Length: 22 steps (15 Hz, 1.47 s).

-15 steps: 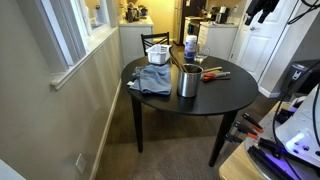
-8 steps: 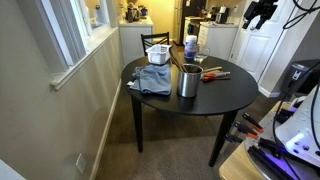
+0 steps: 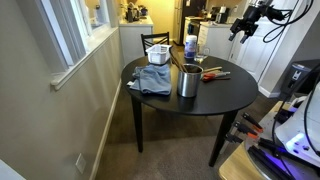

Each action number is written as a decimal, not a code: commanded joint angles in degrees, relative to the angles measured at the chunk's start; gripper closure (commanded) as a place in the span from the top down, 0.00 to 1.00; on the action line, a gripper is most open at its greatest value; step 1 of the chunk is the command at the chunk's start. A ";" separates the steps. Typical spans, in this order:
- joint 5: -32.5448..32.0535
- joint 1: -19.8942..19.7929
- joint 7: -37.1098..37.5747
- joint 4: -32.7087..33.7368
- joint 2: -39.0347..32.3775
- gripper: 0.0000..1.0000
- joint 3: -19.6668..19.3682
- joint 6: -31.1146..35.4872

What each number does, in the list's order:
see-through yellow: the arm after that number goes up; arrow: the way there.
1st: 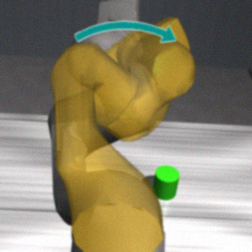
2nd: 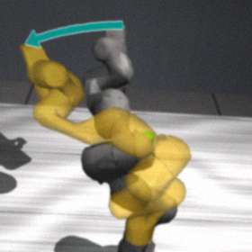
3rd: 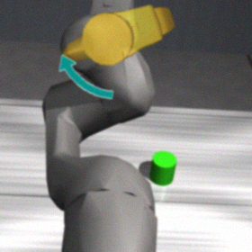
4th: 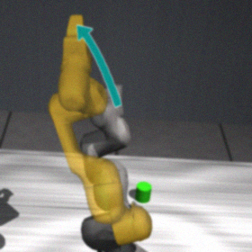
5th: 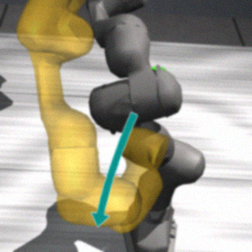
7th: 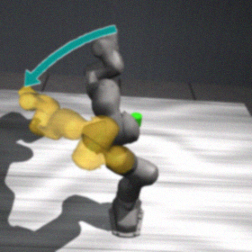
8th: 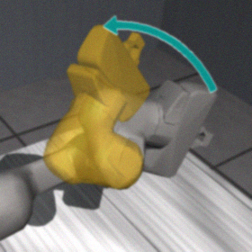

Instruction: Put one red spatula in the silver holder.

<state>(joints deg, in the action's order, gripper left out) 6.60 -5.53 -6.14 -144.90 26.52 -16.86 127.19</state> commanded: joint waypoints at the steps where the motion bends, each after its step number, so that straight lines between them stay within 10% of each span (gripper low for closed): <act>1: 6.64 0.78 -4.12 5.82 -10.61 1.00 -1.61 1.77; 11: 10.05 -5.49 8.01 17.91 -31.46 1.00 -0.07 3.72; 22: 5.49 -4.79 38.13 22.50 -43.96 1.00 -1.13 19.59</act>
<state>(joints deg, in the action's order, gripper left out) 12.98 -10.87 25.73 -124.57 -14.73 -17.81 146.33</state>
